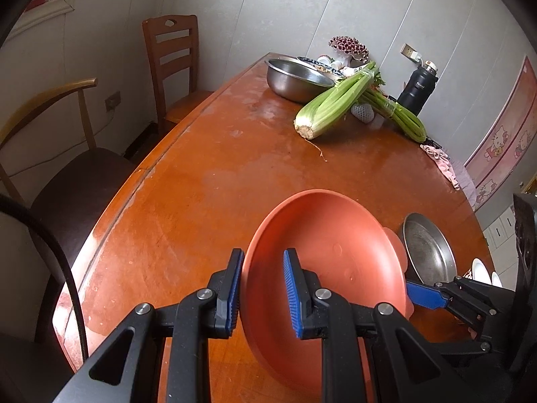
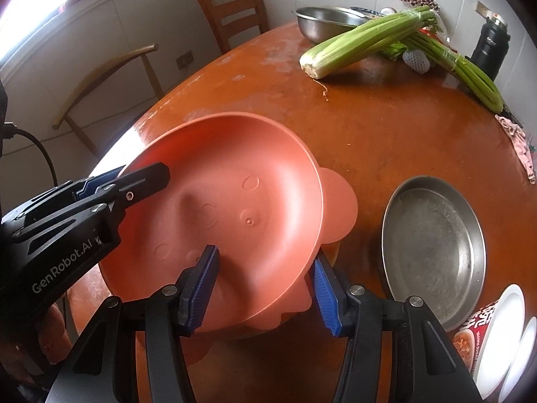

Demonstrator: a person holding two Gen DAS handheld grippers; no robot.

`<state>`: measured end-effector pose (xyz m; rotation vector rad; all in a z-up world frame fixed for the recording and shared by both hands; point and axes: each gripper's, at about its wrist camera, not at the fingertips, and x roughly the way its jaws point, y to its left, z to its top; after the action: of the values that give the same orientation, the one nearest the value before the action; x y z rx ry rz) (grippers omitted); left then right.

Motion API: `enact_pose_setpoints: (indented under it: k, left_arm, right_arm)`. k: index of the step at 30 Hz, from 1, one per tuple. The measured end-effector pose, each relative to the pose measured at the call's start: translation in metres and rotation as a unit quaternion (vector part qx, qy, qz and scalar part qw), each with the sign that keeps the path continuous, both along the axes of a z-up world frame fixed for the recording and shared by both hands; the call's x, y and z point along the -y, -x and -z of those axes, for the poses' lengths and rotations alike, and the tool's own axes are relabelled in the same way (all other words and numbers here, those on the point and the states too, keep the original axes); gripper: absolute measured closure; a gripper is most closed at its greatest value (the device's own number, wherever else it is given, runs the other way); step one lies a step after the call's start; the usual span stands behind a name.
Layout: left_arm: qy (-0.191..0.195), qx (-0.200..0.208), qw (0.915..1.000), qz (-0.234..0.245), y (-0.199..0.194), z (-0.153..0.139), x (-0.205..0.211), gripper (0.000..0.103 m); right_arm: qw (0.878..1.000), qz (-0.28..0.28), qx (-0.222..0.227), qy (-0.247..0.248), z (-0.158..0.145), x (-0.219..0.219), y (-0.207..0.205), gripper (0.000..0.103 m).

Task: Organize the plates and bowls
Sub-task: 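Lift the orange plate with the left gripper over the yellow plate, then lower the orange plate onto the yellow plate and open the left gripper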

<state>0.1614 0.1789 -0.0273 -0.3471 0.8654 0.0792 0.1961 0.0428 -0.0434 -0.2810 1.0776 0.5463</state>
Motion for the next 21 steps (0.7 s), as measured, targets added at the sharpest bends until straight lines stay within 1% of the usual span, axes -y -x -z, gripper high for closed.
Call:
enact_pose_setpoints:
  k: [13, 15, 16, 17, 21]
  left_arm:
    - [-0.015, -0.004, 0.9998, -0.009, 0.0026, 0.0036, -0.0016, 0.078]
    - [-0.015, -0.007, 0.9998, -0.013, 0.0033, 0.0045, -0.0033, 0.073]
    - [-0.015, -0.010, 0.9997, -0.013, 0.0034, 0.0051, -0.0048, 0.067]
    - [-0.016, -0.011, 0.9997, -0.013, 0.0039, 0.0062, -0.0058, 0.064]
    - [-0.013, -0.016, 0.9997, -0.010, 0.0039, 0.0094, -0.0051, 0.063]
  right_arm:
    - [1.000, 0.001, -0.001, 0.003, 0.0004, -0.0002, -0.0002, 0.048]
    - [1.000, 0.001, -0.001, 0.003, 0.0002, -0.0001, 0.0000, 0.048]
    - [1.000, 0.002, -0.001, 0.004, 0.0002, 0.0003, 0.0000, 0.048]
    - [1.000, 0.001, 0.000, 0.006, -0.0002, 0.0003, 0.0006, 0.048]
    - [1.000, 0.004, 0.008, 0.014, -0.0018, 0.0010, 0.0009, 0.048]
